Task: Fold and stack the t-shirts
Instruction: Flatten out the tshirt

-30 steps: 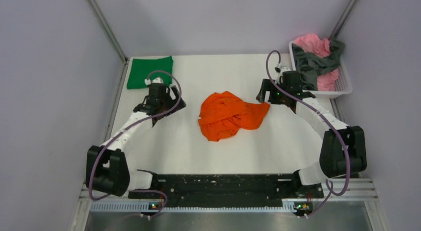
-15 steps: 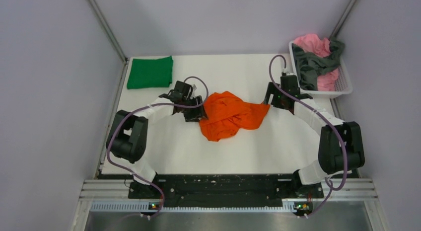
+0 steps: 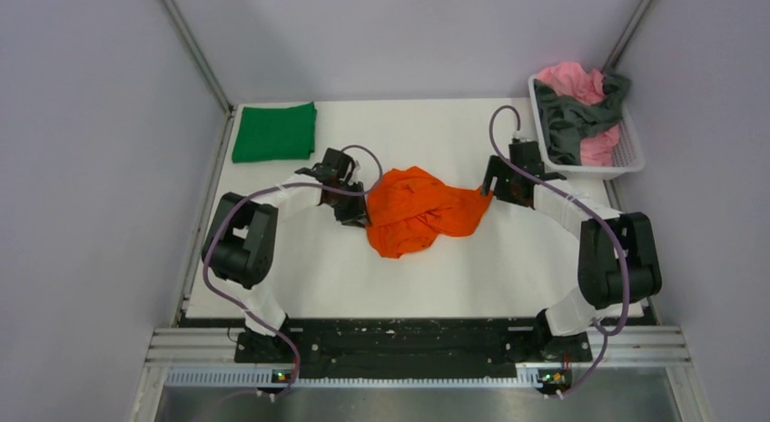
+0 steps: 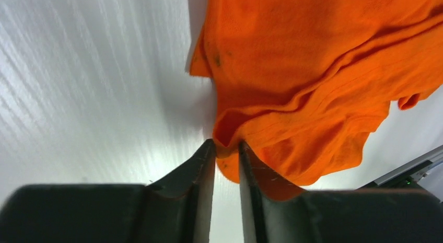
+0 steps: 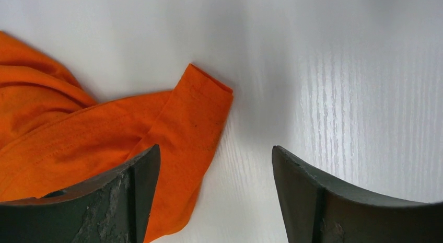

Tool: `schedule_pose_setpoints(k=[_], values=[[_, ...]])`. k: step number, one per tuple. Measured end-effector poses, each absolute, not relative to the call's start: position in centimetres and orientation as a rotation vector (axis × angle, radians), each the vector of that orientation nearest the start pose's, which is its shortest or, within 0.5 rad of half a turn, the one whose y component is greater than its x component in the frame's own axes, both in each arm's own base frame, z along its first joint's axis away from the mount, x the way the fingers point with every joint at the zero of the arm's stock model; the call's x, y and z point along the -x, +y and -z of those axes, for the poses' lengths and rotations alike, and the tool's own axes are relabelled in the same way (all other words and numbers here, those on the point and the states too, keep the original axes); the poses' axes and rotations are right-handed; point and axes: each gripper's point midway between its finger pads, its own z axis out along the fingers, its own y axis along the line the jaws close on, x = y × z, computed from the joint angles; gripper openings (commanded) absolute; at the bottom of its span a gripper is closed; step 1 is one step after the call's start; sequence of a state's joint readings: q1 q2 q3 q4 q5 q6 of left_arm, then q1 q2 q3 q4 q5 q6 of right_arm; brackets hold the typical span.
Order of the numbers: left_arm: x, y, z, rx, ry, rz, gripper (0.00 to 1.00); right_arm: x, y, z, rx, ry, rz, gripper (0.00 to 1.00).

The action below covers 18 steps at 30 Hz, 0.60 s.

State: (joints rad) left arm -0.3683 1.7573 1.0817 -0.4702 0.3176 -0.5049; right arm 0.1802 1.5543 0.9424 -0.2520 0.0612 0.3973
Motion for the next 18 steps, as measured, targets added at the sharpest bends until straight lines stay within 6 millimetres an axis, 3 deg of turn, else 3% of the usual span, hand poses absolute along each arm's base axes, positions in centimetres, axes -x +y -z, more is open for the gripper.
schedule_pose_setpoints(k=[3, 6, 11, 15, 18], values=[[-32.1, -20.6, -4.0, 0.083, 2.798, 0.692, 0.00, -37.7, 7.8, -6.2, -0.300, 2.444, -0.204, 0.72], [-32.9, -20.9, -4.5, 0.074, 2.773, 0.702, 0.00, -37.9, 8.2, -5.1, -0.311, 2.463, -0.230, 0.68], [-33.6, -21.1, -5.6, 0.066, 2.730, 0.712, 0.00, -38.5, 9.1, -3.0, -0.325, 2.475, -0.279, 0.50], [-33.9, -21.0, -7.9, 0.052, 2.662, 0.722, 0.00, -40.2, 10.2, -2.9, -0.314, 2.423, -0.326, 0.00], [-34.3, -21.0, -10.2, 0.045, 2.589, 0.731, 0.00, -40.8, 11.0, -2.6, -0.309, 2.411, -0.348, 0.00]])
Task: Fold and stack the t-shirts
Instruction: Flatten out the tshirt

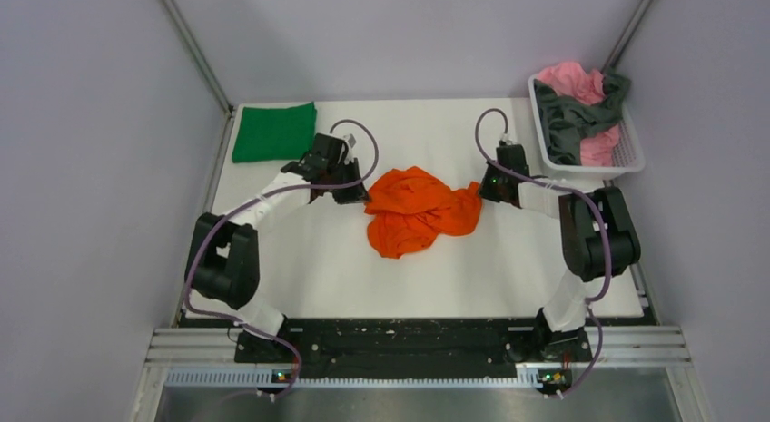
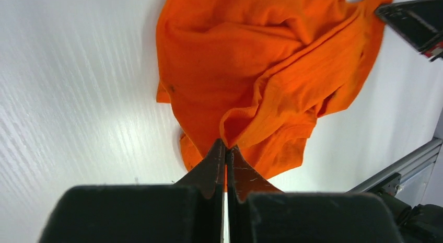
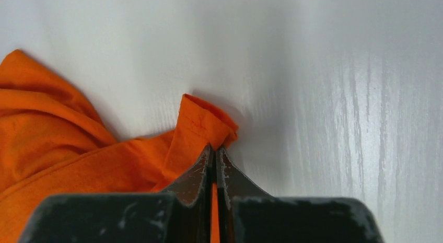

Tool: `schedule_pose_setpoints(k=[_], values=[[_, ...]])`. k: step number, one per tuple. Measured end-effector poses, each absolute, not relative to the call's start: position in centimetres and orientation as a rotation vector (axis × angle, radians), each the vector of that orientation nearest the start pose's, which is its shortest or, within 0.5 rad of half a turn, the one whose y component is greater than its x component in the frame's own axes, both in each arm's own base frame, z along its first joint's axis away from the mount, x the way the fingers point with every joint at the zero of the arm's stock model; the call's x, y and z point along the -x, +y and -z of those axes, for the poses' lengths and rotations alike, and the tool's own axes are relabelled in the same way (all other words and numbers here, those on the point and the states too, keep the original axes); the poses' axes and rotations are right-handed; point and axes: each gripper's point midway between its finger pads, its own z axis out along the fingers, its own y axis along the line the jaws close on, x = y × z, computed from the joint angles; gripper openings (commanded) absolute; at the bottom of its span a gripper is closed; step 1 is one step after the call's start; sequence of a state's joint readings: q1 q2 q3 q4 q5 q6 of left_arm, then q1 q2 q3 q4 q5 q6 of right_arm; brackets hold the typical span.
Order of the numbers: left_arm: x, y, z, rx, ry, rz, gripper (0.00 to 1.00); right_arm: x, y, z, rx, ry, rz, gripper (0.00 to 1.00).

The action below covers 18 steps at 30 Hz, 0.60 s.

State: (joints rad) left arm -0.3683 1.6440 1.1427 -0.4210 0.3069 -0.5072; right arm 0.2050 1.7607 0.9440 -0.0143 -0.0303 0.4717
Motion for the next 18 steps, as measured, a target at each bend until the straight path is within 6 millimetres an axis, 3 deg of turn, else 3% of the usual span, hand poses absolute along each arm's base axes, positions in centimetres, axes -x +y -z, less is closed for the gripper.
schedule_pose_setpoints(k=[5, 9, 13, 14, 16, 18], values=[[-36.1, -20.8, -13.9, 0.069, 2.457, 0.741, 0.00, -40.9, 11.4, -3.6, -0.264, 2.386, -0.343, 0.00], [-38.7, -19.6, -17.8, 0.113, 2.326, 0.715, 0.00, -41.7, 10.8, -8.6, -0.219, 2.267, -0.314, 0.00], [-40.6, -16.4, -24.1, 0.182, 2.118, 0.645, 0.00, -43.4, 10.2, -20.4, -0.156, 1.988, -0.310, 0.00], [-40.8, -15.6, -26.2, 0.190, 2.053, 0.630, 0.00, -43.5, 10.1, -24.2, -0.143, 1.899, -0.317, 0.00], [-40.5, -14.5, -31.2, 0.186, 1.909, 0.617, 0.00, -42.9, 9.9, -31.3, -0.117, 1.729, -0.337, 0.00], [-39.8, -13.9, -37.0, 0.158, 1.760, 0.620, 0.00, -41.6, 9.7, -36.7, -0.094, 1.599, -0.354, 0.00]])
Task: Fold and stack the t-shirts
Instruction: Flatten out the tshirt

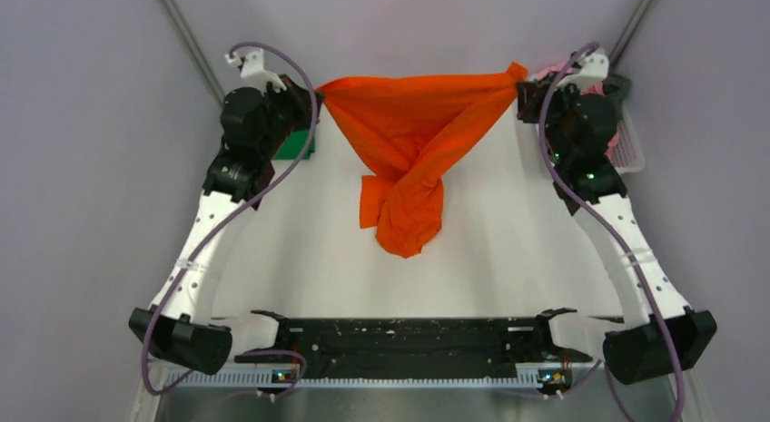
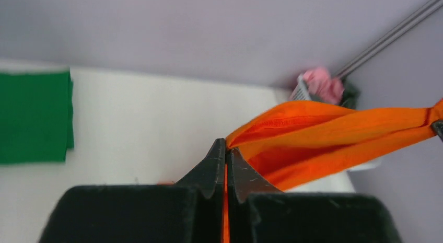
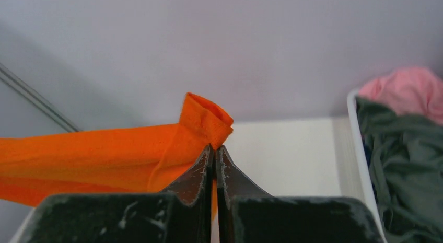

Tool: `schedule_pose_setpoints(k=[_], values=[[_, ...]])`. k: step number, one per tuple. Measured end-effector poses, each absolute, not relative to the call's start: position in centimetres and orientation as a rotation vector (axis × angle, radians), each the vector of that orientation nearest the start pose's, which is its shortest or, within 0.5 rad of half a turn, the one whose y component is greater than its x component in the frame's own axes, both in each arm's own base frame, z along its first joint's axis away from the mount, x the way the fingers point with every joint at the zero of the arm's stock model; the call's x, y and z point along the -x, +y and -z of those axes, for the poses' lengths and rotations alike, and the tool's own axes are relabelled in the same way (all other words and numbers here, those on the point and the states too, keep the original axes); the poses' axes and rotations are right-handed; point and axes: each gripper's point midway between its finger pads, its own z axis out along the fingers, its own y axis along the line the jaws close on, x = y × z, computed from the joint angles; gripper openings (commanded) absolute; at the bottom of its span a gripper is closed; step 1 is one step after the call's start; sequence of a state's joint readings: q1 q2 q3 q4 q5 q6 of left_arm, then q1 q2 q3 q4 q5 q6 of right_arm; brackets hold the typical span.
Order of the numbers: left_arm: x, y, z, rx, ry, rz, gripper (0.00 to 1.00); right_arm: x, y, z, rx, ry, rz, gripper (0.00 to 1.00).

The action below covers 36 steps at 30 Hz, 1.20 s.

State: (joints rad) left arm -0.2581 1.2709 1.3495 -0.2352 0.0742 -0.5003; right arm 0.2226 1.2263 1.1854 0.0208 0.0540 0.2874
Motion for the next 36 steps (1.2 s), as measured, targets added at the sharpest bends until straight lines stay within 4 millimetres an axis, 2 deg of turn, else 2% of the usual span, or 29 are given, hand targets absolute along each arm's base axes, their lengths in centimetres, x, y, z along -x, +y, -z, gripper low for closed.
schedule_pose_setpoints(k=[3, 5, 9, 12, 15, 19, 21, 23, 26, 27, 29, 30, 32, 34, 35, 36], values=[[-37.7, -13.3, -45.7, 0.102, 1.542, 0.629, 0.00, -38.5, 9.6, -45.1, -0.042, 1.405, -0.395, 0.00], [-35.6, -12.6, -50.6, 0.068, 1.416, 0.628, 0.00, -36.5, 9.9, -49.4, 0.005, 1.308, -0.425, 0.00], [-30.2, -11.9, -58.5, -0.026, 1.206, 0.641, 0.00, -31.9, 10.5, -57.0, 0.107, 1.136, -0.480, 0.00], [-26.3, -11.4, -62.9, -0.092, 1.084, 0.646, 0.00, -28.3, 10.9, -60.7, 0.171, 1.042, -0.517, 0.00], [-22.6, -11.0, -65.9, -0.147, 0.988, 0.645, 0.00, -24.1, 11.3, -63.7, 0.246, 0.954, -0.553, 0.00], [-18.8, -10.7, -68.0, -0.202, 0.906, 0.643, 0.00, -19.9, 11.5, -66.2, 0.314, 0.879, -0.584, 0.00], [-17.8, -10.5, -68.7, -0.215, 0.880, 0.640, 0.00, -18.2, 11.5, -67.3, 0.338, 0.841, -0.589, 0.00], [-17.6, -10.4, -69.1, -0.218, 0.867, 0.633, 0.00, -17.4, 11.5, -67.9, 0.347, 0.820, -0.589, 0.00], [-19.1, -10.5, -69.3, -0.207, 0.880, 0.614, 0.00, -18.3, 11.4, -67.6, 0.335, 0.839, -0.583, 0.00], [-20.0, -10.5, -69.3, -0.196, 0.890, 0.606, 0.00, -19.2, 11.4, -67.4, 0.325, 0.855, -0.576, 0.00], [-23.1, -10.5, -68.9, -0.157, 0.927, 0.579, 0.00, -22.0, 11.4, -66.5, 0.292, 0.901, -0.557, 0.00], [-25.0, -10.5, -68.4, -0.131, 0.954, 0.560, 0.00, -23.4, 11.4, -66.0, 0.275, 0.927, -0.547, 0.00], [-30.1, -10.6, -66.5, -0.070, 1.032, 0.509, 0.00, -27.5, 11.4, -64.0, 0.228, 1.000, -0.513, 0.00], [-36.1, -10.9, -63.2, -0.014, 1.139, 0.449, 0.00, -31.8, 11.3, -61.2, 0.181, 1.088, -0.474, 0.00], [-38.4, -11.0, -61.7, 0.004, 1.182, 0.425, 0.00, -34.2, 11.2, -59.3, 0.153, 1.141, -0.450, 0.00], [-42.0, -11.4, -59.1, 0.025, 1.254, 0.394, 0.00, -36.5, 11.1, -57.4, 0.126, 1.193, -0.425, 0.00]])
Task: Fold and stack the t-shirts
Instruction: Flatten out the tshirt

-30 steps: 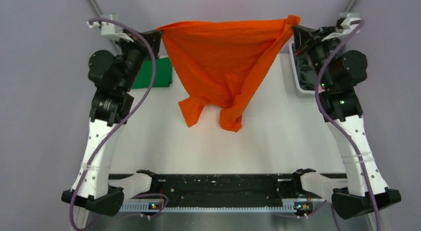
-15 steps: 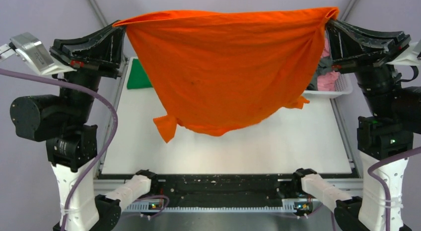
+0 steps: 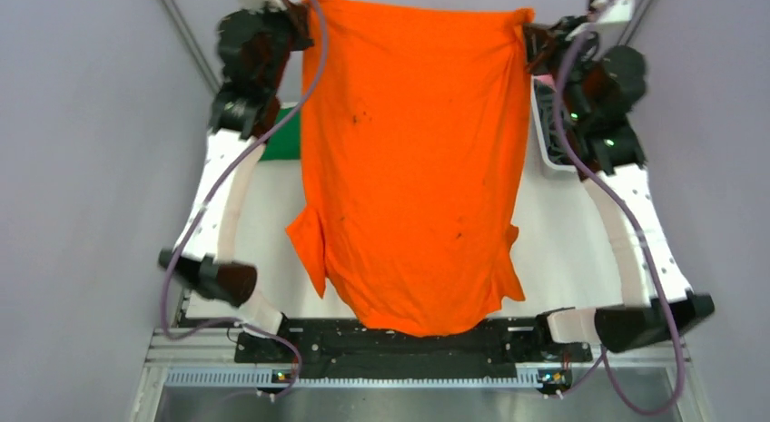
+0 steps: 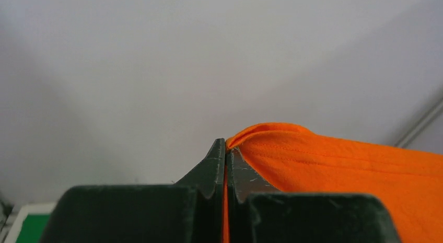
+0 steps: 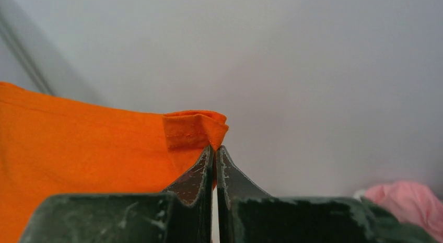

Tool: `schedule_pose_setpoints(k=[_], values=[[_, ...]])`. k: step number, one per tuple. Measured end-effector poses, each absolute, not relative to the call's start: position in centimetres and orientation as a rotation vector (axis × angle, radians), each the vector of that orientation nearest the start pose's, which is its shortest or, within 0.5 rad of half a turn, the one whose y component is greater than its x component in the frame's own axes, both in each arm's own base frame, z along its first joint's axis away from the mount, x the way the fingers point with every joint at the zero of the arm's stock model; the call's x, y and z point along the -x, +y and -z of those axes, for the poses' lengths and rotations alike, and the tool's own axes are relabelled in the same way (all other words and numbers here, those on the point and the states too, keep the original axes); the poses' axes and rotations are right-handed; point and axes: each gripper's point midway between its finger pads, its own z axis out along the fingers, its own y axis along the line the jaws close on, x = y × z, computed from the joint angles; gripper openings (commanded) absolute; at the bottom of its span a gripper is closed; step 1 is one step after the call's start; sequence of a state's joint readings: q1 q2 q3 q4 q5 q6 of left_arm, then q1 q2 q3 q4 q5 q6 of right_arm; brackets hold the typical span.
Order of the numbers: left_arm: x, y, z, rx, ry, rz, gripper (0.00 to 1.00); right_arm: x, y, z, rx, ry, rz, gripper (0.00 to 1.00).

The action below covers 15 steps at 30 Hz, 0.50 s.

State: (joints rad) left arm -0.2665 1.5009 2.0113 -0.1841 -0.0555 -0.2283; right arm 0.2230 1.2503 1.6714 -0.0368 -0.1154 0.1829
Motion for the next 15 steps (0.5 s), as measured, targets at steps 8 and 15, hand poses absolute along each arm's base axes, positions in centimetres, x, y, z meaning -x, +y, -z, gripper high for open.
schedule_pose_setpoints(k=[8, 15], values=[[-63.4, -13.6, -28.6, 0.089, 1.855, 0.166, 0.63, -52.6, 11.0, -30.7, -0.049, 1.767, -0.249, 0.36], [-63.2, -13.9, -10.7, 0.100, 2.234, 0.126, 0.99, -55.6, 9.6, -12.2, -0.150, 2.157, -0.160, 0.81]])
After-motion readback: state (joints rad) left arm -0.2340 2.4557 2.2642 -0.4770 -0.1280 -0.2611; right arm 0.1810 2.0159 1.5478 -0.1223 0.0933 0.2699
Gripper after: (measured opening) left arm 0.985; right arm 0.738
